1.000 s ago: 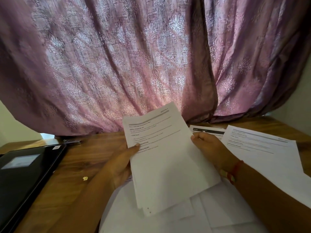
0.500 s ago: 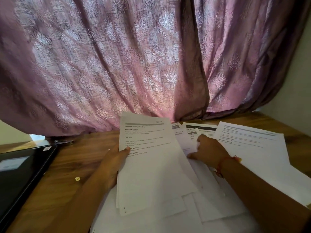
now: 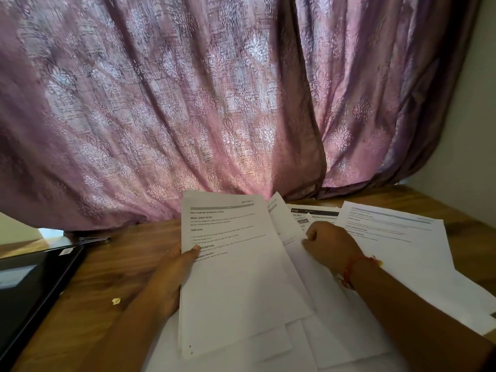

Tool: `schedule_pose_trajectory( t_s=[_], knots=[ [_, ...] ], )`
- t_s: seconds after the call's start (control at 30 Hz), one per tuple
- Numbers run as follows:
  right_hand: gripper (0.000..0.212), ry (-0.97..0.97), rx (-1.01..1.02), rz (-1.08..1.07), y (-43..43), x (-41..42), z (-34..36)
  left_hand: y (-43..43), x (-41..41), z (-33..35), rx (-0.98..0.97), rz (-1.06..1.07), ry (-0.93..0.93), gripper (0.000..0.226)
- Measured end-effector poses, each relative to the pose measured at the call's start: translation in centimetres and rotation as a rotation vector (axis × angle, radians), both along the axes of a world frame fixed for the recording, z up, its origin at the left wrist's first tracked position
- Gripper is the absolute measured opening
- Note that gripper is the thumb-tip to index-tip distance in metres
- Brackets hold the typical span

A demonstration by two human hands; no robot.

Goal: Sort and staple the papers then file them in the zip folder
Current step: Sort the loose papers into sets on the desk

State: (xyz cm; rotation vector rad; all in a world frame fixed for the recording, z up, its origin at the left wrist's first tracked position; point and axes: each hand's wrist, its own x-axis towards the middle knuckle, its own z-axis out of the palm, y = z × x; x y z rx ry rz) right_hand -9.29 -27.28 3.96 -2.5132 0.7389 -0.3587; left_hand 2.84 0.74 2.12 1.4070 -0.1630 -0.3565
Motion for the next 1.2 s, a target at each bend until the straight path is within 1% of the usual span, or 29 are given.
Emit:
schedule_pose_trajectory(
  t_s=[0.07,0.13,0.2,0.27,0.3,0.33,0.4,0.47,0.53,0.63,0.7,0.77,0.83,0.9,0.97,1.0,1.07,1.2],
  knots=[
    [0.013,-0.099,-0.035,-0.070,-0.3,-0.3,0.5,0.1,-0.1,0.1,-0.026,-0.010,0.014,0.025],
    [0.013,-0.271,-0.099,-0.136,-0.7,-0.8,1.3,0.2,-0.1,0.2,-0.048,-0.013,0.025,0.025],
    [0.012,-0.530,-0.213,-0.212,-0.3,-1.5,2.2,0.3,-0.2,0.3,-0.069,-0.019,0.028,0.026],
    [0.007,-0.803,-0.432,-0.288,0.0,-2.3,3.1,0.3,-0.2,0.4,-0.087,-0.024,0.030,0.027],
    [0.004,-0.910,-0.493,-0.285,-0.2,-2.3,3.2,0.4,-0.2,0.4,-0.102,-0.024,0.035,0.027],
    [0.006,-0.990,-0.505,-0.262,-0.6,-2.1,3.2,0.4,-0.3,0.5,-0.120,-0.026,0.043,0.026],
    [0.015,-1.063,-0.497,-0.200,-1.6,-1.7,3.2,0.4,-0.4,0.8,-0.163,-0.027,0.066,0.026],
    [0.025,-1.060,-0.565,-0.213,-1.7,-1.7,3.4,0.5,-0.4,1.1,-0.216,-0.024,0.100,0.029],
    [0.029,-1.051,-0.624,-0.250,-0.9,-2.2,4.2,0.7,-0.3,1.4,-0.270,-0.025,0.134,0.032],
    [0.037,-1.080,-0.625,-0.260,0.8,-3.1,5.1,0.9,-0.3,2.0,-0.342,-0.029,0.151,0.039],
    [0.037,-1.139,-0.537,-0.163,1.6,-3.3,5.4,0.9,-0.4,2.4,-0.387,-0.029,0.142,0.038],
    [0.039,-1.166,-0.389,-0.041,1.9,-3.1,5.4,0.8,-0.6,2.8,-0.423,-0.021,0.133,0.035],
    [0.043,-1.151,-0.134,0.083,1.8,-2.6,5.2,0.7,-0.7,3.0,-0.448,-0.030,0.130,0.035],
    [0.052,-1.120,0.189,0.171,1.9,-2.1,4.7,0.6,-1.0,3.2,-0.466,-0.039,0.134,0.034],
    [0.059,-1.054,0.423,0.165,2.1,-1.6,4.3,0.5,-1.0,3.2,-0.466,-0.038,0.137,0.032],
    [0.059,-1.006,0.469,0.140,2.1,-1.4,4.2,0.5,-1.0,3.1,-0.459,-0.038,0.141,0.032],
    [0.055,-0.907,0.499,0.137,2.1,-1.2,3.7,0.4,-0.9,3.1,-0.440,-0.043,0.154,0.033],
    [0.045,-0.743,0.546,0.234,2.5,-0.8,2.9,0.1,-1.0,3.0,-0.422,-0.053,0.174,0.034]
  ],
)
